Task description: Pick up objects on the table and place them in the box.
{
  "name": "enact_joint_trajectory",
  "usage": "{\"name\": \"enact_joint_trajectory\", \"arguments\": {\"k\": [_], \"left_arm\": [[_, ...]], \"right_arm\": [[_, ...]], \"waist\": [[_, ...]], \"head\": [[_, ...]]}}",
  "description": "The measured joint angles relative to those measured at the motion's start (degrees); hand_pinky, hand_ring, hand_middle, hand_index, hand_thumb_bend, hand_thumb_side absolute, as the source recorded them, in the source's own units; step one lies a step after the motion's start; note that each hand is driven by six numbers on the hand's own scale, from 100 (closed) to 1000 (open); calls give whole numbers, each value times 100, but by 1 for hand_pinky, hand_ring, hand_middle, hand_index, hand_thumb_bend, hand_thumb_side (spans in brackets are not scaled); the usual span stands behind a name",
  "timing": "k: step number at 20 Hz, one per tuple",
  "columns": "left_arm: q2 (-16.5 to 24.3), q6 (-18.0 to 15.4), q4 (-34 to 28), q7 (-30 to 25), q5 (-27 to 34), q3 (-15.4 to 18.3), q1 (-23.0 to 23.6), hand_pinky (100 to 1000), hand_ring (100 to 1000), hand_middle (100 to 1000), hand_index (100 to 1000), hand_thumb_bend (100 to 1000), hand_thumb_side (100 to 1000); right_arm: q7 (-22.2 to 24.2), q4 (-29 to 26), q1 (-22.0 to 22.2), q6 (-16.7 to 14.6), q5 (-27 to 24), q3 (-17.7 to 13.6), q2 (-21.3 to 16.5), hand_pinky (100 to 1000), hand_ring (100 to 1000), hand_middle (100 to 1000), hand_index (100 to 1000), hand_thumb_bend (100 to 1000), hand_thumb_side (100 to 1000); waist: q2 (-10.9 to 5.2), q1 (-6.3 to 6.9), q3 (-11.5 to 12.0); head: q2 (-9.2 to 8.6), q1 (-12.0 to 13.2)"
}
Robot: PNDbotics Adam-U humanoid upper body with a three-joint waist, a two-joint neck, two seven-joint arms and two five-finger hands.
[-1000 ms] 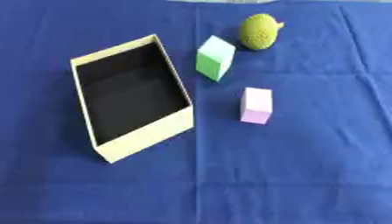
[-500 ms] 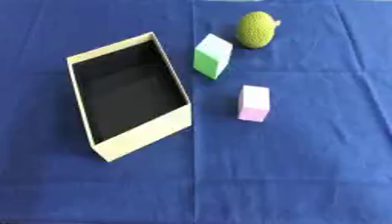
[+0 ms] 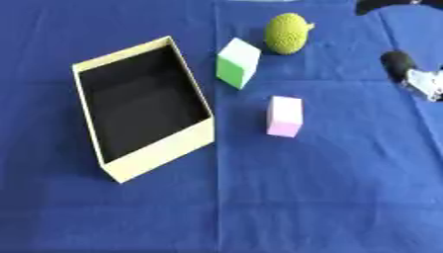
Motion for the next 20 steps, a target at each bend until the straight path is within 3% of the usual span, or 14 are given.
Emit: {"name": "enact_joint_trajectory", "arguments": {"k": [12, 16, 20], "left_arm": [[0, 5, 0, -45, 28, -26, 0, 711, 845, 772, 814, 202, 642], [0, 4, 0, -67, 44, -37, 0, 711, 845, 773, 814, 201, 643], [-1, 8, 0, -89, 51, -40, 0, 711, 845, 772, 814, 201, 644]], "right_arm": [[778, 0, -409, 201, 98, 593, 89, 836, 844, 718, 900, 100, 696], [1014, 0, -505, 431, 196, 750, 220, 843, 846, 580, 913, 100, 802], [1266, 0, -591, 683, 347, 882, 364, 869, 882, 594, 917, 100, 794]], "waist": [[-26, -12, 39], [-28, -13, 67], [-32, -15, 71]], "head": [[4, -55], [5, -66], [27, -83]]}}
